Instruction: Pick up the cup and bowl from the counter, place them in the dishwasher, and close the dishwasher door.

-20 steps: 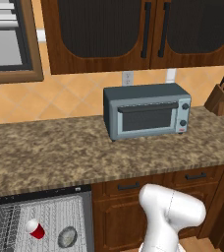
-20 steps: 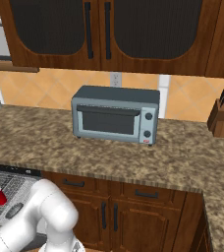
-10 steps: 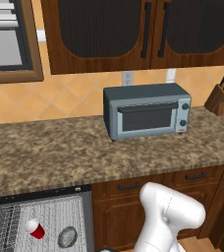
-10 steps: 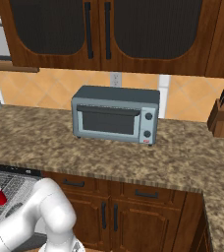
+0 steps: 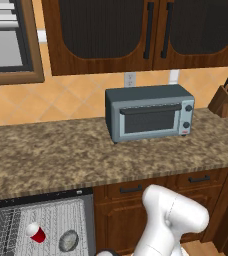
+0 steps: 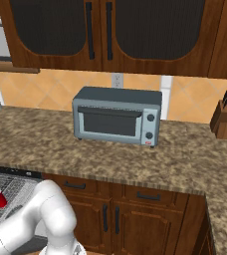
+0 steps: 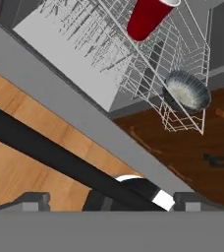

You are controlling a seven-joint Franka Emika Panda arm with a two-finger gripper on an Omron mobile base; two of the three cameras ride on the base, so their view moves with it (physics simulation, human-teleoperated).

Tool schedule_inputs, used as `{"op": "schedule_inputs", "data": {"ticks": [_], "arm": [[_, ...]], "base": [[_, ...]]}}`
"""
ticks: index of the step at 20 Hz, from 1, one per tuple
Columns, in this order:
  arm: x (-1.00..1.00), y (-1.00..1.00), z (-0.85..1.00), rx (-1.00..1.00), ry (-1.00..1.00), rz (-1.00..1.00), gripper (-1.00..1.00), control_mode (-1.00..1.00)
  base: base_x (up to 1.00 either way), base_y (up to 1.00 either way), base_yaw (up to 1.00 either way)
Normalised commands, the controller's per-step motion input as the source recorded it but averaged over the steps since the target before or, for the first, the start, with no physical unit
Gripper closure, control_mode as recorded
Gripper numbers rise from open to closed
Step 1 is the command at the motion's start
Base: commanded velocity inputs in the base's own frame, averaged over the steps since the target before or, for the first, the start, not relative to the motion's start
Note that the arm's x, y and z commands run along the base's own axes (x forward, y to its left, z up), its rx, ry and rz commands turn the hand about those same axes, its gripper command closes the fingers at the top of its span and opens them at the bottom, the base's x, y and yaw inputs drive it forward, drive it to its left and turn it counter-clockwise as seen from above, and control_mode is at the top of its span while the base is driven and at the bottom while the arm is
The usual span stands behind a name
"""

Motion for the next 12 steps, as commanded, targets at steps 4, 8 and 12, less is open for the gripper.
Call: {"op": "schedule_inputs", "data": {"ticks": [4,8,12], "arm": [[0.11,-0.18,-0.61,-0.14,0.01,0.19,-1.0,-1.0],[0.34,0.0,-1.0,-0.14,0.0,0.24,-1.0,-1.0],[0.6,0.0,-1.0,-0.11,-0.02,0.29,-1.0,-1.0]], "base": [[0.0,0.0,0.0],[0.0,0.0,0.0],[0.0,0.0,0.0]]}}
